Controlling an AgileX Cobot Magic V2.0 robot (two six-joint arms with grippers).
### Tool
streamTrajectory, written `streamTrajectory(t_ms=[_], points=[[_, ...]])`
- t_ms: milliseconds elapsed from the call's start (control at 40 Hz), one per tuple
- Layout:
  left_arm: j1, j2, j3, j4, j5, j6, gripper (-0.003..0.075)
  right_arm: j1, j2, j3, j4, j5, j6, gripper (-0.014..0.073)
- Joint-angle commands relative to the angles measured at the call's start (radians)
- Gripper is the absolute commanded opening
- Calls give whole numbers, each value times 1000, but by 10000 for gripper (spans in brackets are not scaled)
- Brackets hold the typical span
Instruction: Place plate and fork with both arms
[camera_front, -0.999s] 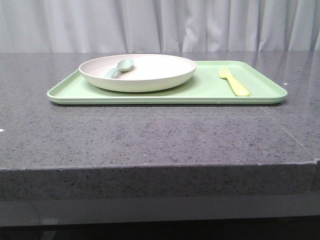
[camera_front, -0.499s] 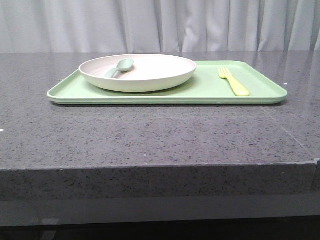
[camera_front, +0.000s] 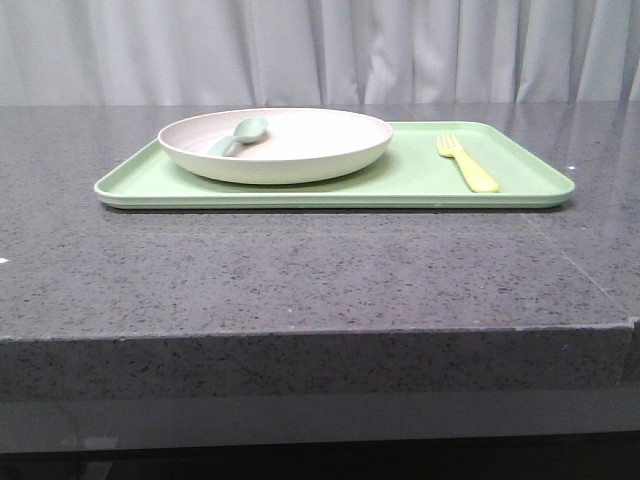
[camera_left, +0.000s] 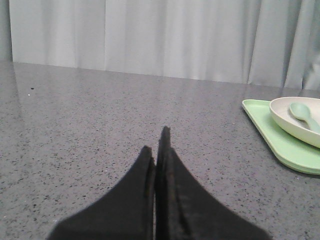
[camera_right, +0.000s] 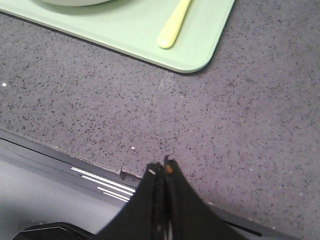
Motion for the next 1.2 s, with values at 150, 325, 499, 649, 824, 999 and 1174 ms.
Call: streamTrajectory(t_ms=[150,325,499,649,824,999,1174], points=[[0,-21,2,0,-73,-10,-18,-5,0,-27,1,-56,-8,-68],[0,-21,2,0,-73,-10,-18,-5,0,-27,1,-56,-8,-68],[0,-21,2,0,-73,-10,-18,-5,0,-27,1,-56,-8,-68],[0,-21,2,0,-73,-10,-18,-5,0,-27,1,-56,-8,-68],[0,-20,2,0,-73,-10,-18,-9,-37,-8,-9,-64,-10,-68],[0,-20,2,0,-73,-10,-18,-115,-215,130,-16,-218,-11,-68],[0,-20,2,0,-73,-10,-18,-214,-435,397,-16,-541,-11,-68]])
